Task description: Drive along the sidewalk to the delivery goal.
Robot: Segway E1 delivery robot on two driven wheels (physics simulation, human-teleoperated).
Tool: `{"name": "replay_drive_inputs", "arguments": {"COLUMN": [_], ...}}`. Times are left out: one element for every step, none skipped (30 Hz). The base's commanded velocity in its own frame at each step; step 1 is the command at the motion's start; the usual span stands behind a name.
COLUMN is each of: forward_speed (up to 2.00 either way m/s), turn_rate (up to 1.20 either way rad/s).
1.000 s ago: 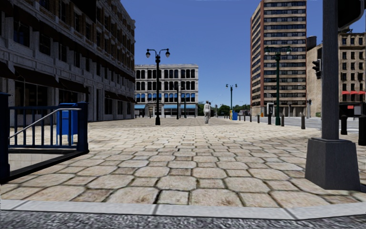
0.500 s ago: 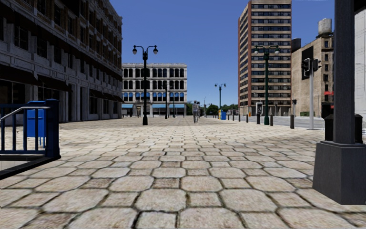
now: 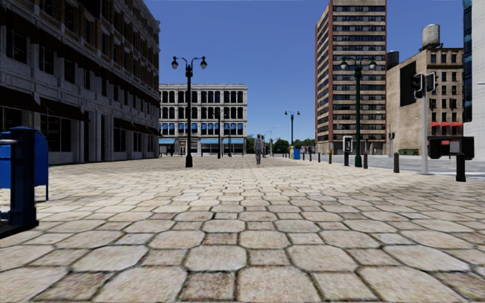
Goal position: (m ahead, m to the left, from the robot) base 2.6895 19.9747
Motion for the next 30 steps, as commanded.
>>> {"name": "replay_drive_inputs", "arguments": {"forward_speed": [1.36,1.36,1.36,1.36,1.36,1.35,1.35,1.35,1.35,1.35,1.35,1.35,1.34,1.34,1.34,1.34,1.34,1.34,1.31,1.21,1.17,1.17,1.16,1.16,1.16,1.16,1.16,1.16,1.16,1.16], "turn_rate": [0.00,0.00,0.00,0.00,0.00,0.00,0.00,0.00,0.00,0.06,0.06,0.14,0.24,0.35,0.35,0.38,0.38,0.38,0.46,0.58,0.61,0.61,0.61,0.61,0.61,0.61,0.61,0.61,0.61,0.61]}}
